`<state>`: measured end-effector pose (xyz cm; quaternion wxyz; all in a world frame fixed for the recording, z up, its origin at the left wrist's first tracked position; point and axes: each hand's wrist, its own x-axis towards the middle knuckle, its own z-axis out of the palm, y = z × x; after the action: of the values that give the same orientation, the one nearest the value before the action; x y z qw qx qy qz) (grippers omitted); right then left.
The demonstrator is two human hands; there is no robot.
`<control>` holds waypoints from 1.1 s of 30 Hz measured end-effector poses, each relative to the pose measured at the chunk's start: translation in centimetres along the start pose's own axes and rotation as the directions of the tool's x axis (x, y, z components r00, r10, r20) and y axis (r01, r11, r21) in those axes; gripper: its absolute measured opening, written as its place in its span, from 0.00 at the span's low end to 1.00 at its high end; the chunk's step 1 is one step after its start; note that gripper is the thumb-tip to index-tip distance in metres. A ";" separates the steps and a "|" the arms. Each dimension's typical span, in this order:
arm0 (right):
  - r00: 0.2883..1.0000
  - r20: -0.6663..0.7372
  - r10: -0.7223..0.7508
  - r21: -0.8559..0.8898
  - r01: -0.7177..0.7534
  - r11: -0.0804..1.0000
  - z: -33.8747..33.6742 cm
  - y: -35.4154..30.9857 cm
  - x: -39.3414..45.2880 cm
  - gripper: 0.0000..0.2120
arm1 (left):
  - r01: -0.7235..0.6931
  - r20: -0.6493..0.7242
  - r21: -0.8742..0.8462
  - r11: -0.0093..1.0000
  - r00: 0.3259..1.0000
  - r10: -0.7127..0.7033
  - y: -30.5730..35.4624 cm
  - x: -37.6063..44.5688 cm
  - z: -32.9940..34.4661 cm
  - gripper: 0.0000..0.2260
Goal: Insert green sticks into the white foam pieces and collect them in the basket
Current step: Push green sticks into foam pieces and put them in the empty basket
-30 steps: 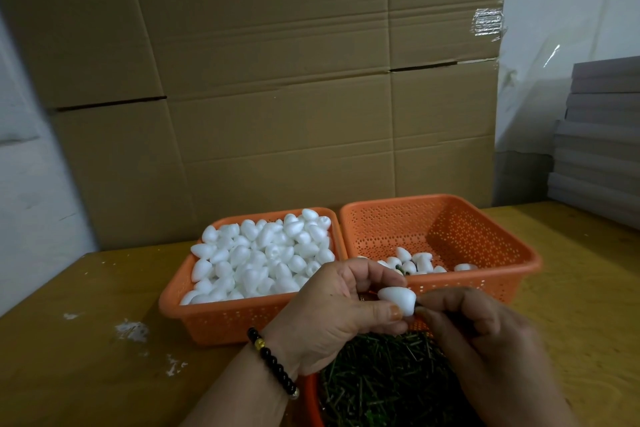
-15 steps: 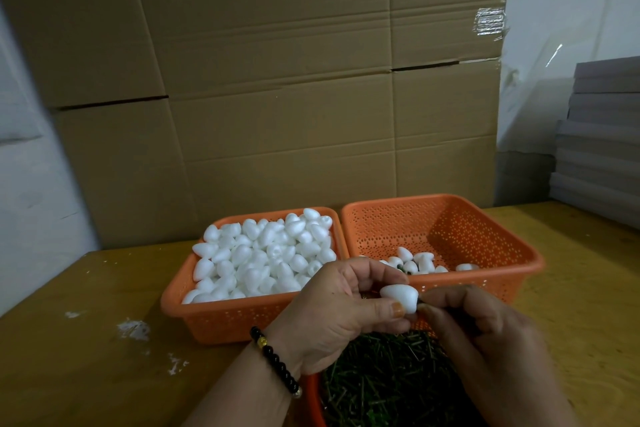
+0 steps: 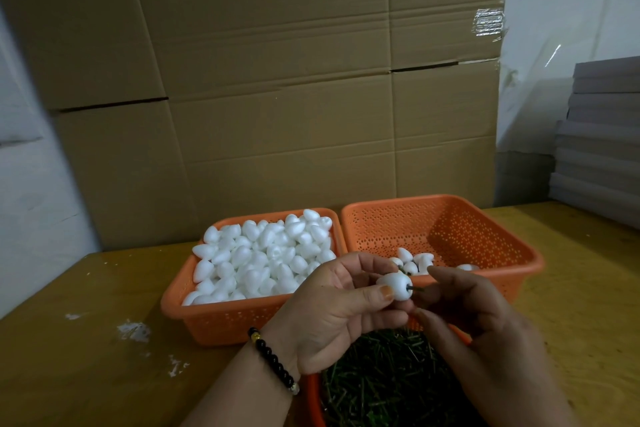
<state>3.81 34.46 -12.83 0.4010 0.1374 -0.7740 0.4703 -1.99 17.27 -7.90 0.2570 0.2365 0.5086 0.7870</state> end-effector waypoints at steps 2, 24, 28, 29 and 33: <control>1.000 0.004 0.009 -0.003 -0.009 1.000 -0.1 0.0 0.0 0.23 | 0.005 -0.003 -0.037 0.999 1.000 -0.005 0.1 0.0 0.0 0.10; 0.996 0.038 -0.084 -0.087 0.087 0.992 -0.2 -0.5 0.0 0.20 | -0.047 -0.274 -0.478 0.877 0.957 -0.098 0.2 1.3 -0.5 0.18; 0.995 0.032 -0.095 -0.106 0.098 0.989 -0.2 -0.5 -0.1 0.21 | -0.060 -0.276 -0.487 0.871 0.957 -0.089 -0.2 1.5 -0.7 0.23; 0.995 0.031 -0.094 -0.101 0.096 0.990 -0.2 -0.5 -0.1 0.21 | -0.069 -0.284 -0.492 0.868 0.955 -0.085 -0.3 1.5 -0.8 0.24; 0.994 0.042 -0.101 -0.087 0.104 0.991 -0.2 -0.6 -0.1 0.21 | -0.075 -0.287 -0.484 0.872 0.955 -0.077 -0.6 1.6 -1.0 0.26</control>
<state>4.32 34.29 -12.48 0.4156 0.1679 -0.7936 0.4114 -3.71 17.82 -8.61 0.2295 0.0427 0.3254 0.9163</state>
